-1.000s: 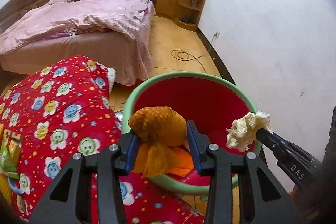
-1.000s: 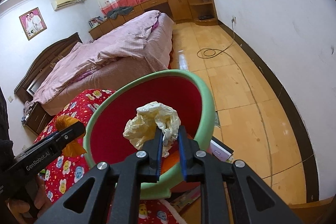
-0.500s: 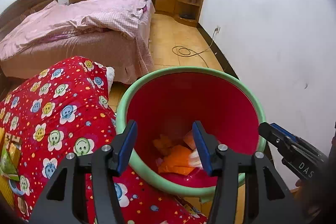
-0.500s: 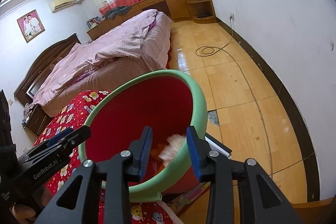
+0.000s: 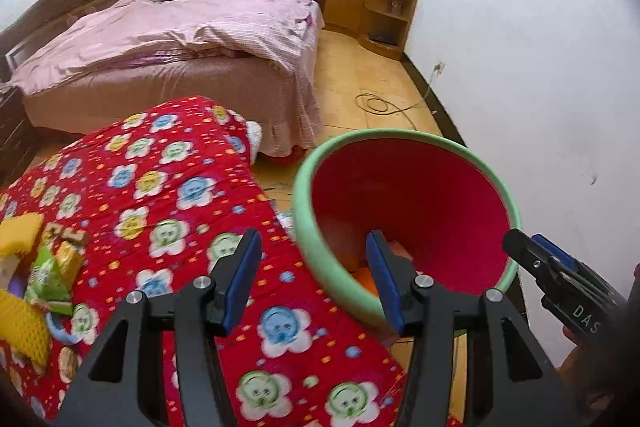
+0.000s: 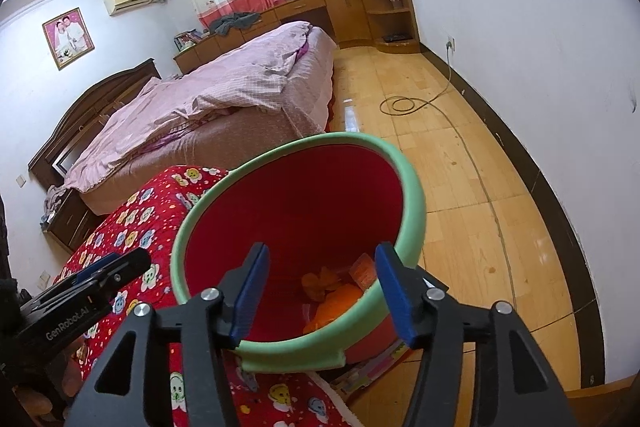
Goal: Collect trash
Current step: 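Move both open tools back over the trash on the quilt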
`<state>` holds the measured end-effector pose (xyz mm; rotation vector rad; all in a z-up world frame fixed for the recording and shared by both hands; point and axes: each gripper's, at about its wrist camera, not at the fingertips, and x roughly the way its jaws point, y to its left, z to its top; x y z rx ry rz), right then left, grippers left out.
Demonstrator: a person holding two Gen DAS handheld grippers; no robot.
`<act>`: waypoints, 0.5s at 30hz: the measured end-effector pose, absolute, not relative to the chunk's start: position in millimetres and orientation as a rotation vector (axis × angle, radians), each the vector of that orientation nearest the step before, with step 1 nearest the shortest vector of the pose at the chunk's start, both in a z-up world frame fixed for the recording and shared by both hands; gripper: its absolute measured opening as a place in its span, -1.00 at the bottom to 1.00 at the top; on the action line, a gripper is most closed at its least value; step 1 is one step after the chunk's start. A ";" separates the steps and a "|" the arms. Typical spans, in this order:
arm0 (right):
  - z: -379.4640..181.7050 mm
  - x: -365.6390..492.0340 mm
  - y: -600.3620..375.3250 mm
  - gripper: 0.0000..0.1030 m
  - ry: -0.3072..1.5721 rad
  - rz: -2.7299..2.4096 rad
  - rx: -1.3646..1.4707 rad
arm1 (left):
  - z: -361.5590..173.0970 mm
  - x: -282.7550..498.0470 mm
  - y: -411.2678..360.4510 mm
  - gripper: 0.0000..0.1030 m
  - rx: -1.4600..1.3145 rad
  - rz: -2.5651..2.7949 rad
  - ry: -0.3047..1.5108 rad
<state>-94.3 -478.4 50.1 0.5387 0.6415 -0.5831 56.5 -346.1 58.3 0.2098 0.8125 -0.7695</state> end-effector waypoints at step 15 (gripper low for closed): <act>63.0 -83.1 -433.0 0.26 0.655 -0.569 0.456 | 65.9 61.1 -281.7 0.06 0.153 -0.679 0.807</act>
